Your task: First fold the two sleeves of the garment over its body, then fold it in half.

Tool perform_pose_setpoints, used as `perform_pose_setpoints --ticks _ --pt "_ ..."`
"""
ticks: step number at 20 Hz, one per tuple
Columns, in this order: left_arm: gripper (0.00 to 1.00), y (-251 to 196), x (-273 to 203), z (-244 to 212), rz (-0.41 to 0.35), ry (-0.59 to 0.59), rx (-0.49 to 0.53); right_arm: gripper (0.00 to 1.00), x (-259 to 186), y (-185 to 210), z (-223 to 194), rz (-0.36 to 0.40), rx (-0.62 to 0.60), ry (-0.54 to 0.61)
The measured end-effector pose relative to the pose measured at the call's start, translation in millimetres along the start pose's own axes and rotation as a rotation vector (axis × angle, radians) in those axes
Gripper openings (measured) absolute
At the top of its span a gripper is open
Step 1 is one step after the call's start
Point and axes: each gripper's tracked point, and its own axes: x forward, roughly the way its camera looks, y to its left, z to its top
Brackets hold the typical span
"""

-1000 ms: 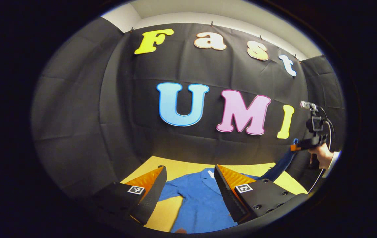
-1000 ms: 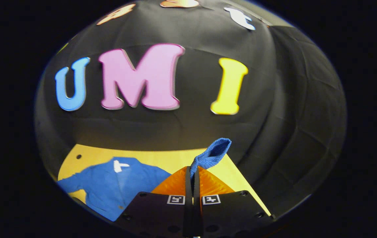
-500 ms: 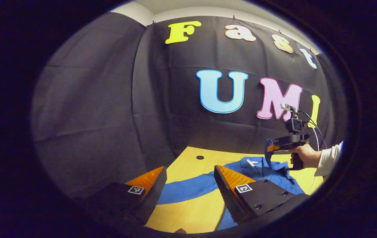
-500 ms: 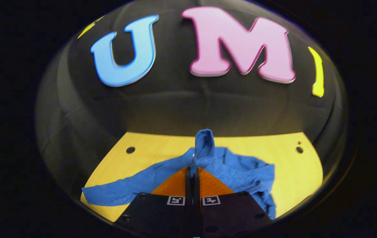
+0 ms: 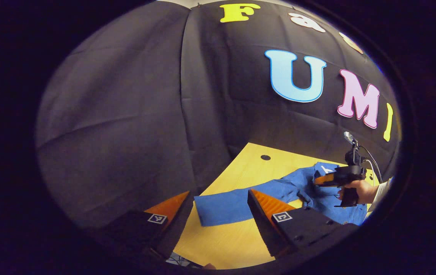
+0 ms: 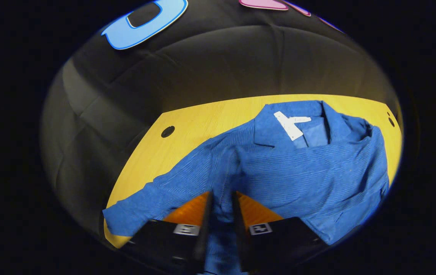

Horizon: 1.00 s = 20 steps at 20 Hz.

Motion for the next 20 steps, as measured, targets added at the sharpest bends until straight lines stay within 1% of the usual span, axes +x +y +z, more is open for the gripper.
perform_pose_setpoints --ticks 1,2,3,4,5,7,8,9,10,11,14,15,16,17,18,20 --pt "0.83 0.5 5.1 -5.7 0.001 0.038 -0.01 0.51 2.4 5.3 -2.4 0.026 0.01 0.004" --pt "0.84 1.4 12.1 -12.8 -0.002 0.069 -0.015 0.69 -0.5 5.2 -1.2 0.033 0.004 0.001" --pt "0.87 4.5 21.7 -18.8 0.002 0.093 -0.02 0.61 -6.3 5.3 1.5 0.038 -0.015 -0.006" --pt "0.84 7.3 32.7 -26.5 0.008 0.12 -0.031 0.9 -15.1 4.8 5.1 0.041 -0.046 -0.014" --pt "0.84 9.7 41.7 -32.3 0.012 0.15 -0.037 0.94 -29.6 6.0 9.4 0.05 -0.084 -0.026" --pt "0.85 13.0 59.7 -44.4 0.022 0.202 -0.033 0.95 -64.3 3.5 18.2 0.073 -0.16 -0.053" --pt "0.87 14.1 69.5 -51.0 0.024 0.225 -0.028 0.97 -83.3 5.3 23.9 0.099 -0.178 -0.076" --pt "0.87 14.6 77.5 -57.0 0.02 0.253 -0.033 0.96 -105.0 5.3 25.9 0.12 -0.193 -0.094" --pt "0.85 14.2 85.5 -64.1 0.005 0.287 -0.04 0.96 -127.3 3.1 28.9 0.133 -0.21 -0.112" --pt "0.85 14.6 92.5 -70.6 -0.008 0.316 -0.053 0.96 -151.2 -0.1 33.1 0.139 -0.227 -0.132" --pt "0.85 13.2 106.1 -81.9 -0.027 0.381 -0.086 0.96 -207.5 -17.5 44.6 0.13 -0.283 -0.187" --pt "0.87 14.1 108.0 -83.8 -0.027 0.393 -0.094 0.96 -222.0 -23.4 44.9 0.121 -0.285 -0.197" --pt "0.85 13.9 110.8 -88.2 -0.028 0.414 -0.1 0.96 -235.7 -28.2 45.8 0.115 -0.283 -0.204" --pt "0.85 13.8 111.9 -91.6 -0.027 0.435 -0.105 0.96 -248.9 -34.9 48.0 0.104 -0.278 -0.214" --pt "0.87 13.9 115.4 -93.7 -0.024 0.445 -0.106 0.96 -259.8 -40.5 50.2 0.094 -0.269 -0.222" --pt "0.86 12.8 118.2 -100.3 -0.011 0.464 -0.099 0.96 -276.4 -43.9 52.1 0.087 -0.259 -0.24"
